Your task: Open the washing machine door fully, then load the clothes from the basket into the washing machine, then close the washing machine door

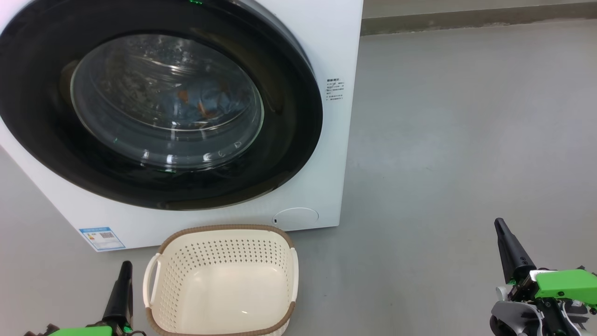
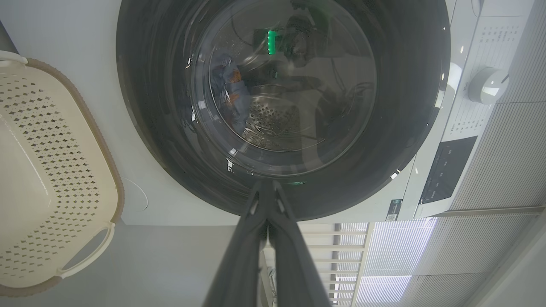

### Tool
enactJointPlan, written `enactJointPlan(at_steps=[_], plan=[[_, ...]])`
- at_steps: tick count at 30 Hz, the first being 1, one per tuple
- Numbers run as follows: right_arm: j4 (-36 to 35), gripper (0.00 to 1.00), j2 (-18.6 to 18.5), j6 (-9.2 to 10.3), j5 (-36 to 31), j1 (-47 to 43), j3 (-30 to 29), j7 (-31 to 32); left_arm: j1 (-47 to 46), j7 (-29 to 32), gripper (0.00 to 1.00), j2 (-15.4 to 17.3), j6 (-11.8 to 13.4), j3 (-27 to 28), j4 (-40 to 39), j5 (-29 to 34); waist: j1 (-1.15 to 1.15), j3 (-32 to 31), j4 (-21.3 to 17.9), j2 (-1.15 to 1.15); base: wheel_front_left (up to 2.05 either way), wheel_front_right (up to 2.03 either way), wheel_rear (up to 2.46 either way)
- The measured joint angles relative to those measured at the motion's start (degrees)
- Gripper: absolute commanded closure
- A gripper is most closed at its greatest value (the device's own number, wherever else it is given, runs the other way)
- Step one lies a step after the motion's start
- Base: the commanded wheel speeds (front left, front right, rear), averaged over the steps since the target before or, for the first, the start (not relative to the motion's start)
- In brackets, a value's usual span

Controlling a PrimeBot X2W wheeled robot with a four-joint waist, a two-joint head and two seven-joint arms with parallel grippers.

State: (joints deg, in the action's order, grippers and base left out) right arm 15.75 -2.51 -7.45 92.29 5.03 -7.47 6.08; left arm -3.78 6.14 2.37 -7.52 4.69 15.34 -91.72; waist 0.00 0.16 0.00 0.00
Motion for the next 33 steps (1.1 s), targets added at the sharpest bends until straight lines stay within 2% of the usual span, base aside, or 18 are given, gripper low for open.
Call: enactJointPlan(at_steps=[33], plan=[[0.0, 1.0, 0.01, 0.0, 0.0, 0.0, -0.07, 0.15, 0.0, 0.0, 1.0, -0.01, 0.0, 0.02, 0.0, 0.0, 0.0, 0.0, 0.0, 0.0, 0.0, 0.0, 0.0]])
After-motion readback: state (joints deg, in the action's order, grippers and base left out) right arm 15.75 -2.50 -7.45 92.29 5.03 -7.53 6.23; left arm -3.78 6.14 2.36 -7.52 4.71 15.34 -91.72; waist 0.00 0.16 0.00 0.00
